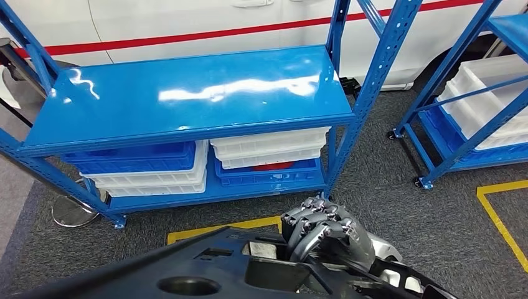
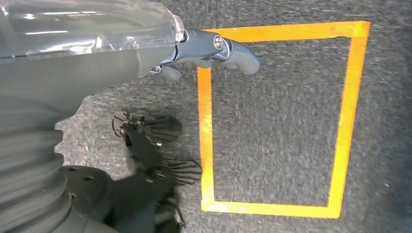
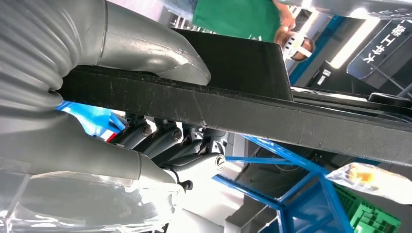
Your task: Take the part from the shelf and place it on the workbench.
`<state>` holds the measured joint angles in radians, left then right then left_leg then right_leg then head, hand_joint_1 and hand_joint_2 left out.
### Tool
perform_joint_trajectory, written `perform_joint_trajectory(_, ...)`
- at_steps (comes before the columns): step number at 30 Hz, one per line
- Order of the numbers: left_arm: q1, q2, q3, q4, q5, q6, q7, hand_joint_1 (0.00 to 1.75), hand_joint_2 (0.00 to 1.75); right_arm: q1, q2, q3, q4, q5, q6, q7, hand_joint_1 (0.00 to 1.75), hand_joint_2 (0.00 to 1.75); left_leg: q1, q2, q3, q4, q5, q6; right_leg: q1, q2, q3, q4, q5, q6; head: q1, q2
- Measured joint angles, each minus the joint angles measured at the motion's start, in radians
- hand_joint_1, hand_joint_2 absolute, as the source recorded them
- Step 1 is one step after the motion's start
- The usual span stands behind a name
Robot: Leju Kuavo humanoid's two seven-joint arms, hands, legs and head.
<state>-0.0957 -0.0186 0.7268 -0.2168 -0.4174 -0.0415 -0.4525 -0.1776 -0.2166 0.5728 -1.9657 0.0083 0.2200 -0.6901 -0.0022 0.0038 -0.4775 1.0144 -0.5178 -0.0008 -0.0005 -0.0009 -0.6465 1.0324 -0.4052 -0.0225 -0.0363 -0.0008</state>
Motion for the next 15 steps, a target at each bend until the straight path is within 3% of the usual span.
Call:
perform_joint_trajectory(2, -0.001, 0.001, 0.000, 0.000, -0.001, 0.000, -0.001, 0.00, 1.75, 0.008, -0.002, 0.000, -0.001, 0.009, -0.003, -0.002, 1.57, 1.75, -0.004, 0.000, 0.007, -0.031, -0.002, 0.006, -0.003, -0.001, -0.002, -0.005, 0.014, 0.012, 0.000, 0.000)
perform_joint_trajectory(4, -0.001, 0.000, 0.000, 0.000, 0.000, 0.000, -0.003, 0.00, 1.75, 0.013, -0.005, 0.000, -0.001, 0.016, 0.001, -0.002, 1.57, 1.75, -0.001, 0.004, 0.002, -0.040, 0.013, 0.017, -0.005, 0.000, -0.009, 0.008, 0.000, 0.023, -0.001, 0.000)
perform_joint_trajectory(6, 0.000, 0.000, 0.000, 0.000, 0.001, 0.001, -0.004, 0.00, 1.75, 0.014, -0.009, 0.002, -0.001, 0.022, 0.014, -0.002, 1.57, 1.75, 0.003, 0.008, -0.006, -0.044, 0.028, 0.027, -0.006, 0.001, -0.036, 0.082, -0.070, 0.032, 0.000, 0.000)
perform_joint_trajectory(8, 0.002, 0.000, 0.000, 0.000, 0.004, 0.002, -0.005, 0.00, 1.75, 0.014, -0.012, 0.009, 0.001, 0.027, 0.035, -0.002, 1.57, 1.75, 0.002, 0.012, -0.021, -0.042, 0.038, 0.031, -0.009, 0.001, -0.076, 0.205, -0.143, 0.039, 0.000, 0.000)
perform_joint_trajectory(9, 0.004, 0.000, 0.000, 0.000, 0.006, 0.003, -0.005, 0.00, 1.75, 0.014, -0.012, 0.014, 0.002, 0.030, 0.046, -0.002, 1.57, 1.75, 0.002, 0.014, -0.029, -0.040, 0.042, 0.031, -0.010, 0.001, -0.086, 0.247, -0.153, 0.042, 0.000, 0.000)
perform_joint_trajectory(10, 0.007, 0.000, 0.000, 0.000, 0.007, 0.004, -0.005, 0.00, 1.75, 0.012, -0.013, 0.021, 0.004, 0.032, 0.057, -0.002, 1.57, 1.75, 0.002, 0.017, -0.036, -0.037, 0.045, 0.030, -0.012, 0.000, -0.081, 0.258, -0.146, 0.045, 0.000, 0.000)
perform_joint_trajectory(11, 0.009, 0.000, 0.000, 0.000, 0.007, 0.005, -0.005, 0.00, 1.75, 0.009, -0.013, 0.028, 0.005, 0.033, 0.067, -0.002, 1.57, 1.75, 0.003, 0.021, -0.042, -0.032, 0.046, 0.028, -0.014, -0.001, -0.056, 0.230, -0.122, 0.045, 0.000, 0.000)
perform_joint_trajectory(13, 0.013, 0.000, 0.000, 0.000, 0.008, 0.006, -0.005, 0.00, 1.75, -0.002, -0.013, 0.043, 0.007, 0.033, 0.084, -0.001, 1.57, 1.75, 0.003, 0.028, -0.051, -0.022, 0.043, 0.023, -0.014, -0.016, 0.024, 0.108, -0.077, 0.042, 0.000, 0.000)
perform_joint_trajectory(15, 0.016, 0.000, 0.001, 0.000, 0.008, 0.006, -0.004, 0.00, 1.75, -0.017, -0.013, 0.057, 0.008, 0.032, 0.096, 0.001, 1.57, 1.75, 0.000, 0.035, -0.057, -0.013, 0.041, 0.013, -0.006, -0.033, 0.074, 0.019, -0.067, 0.031, 0.000, 0.000)
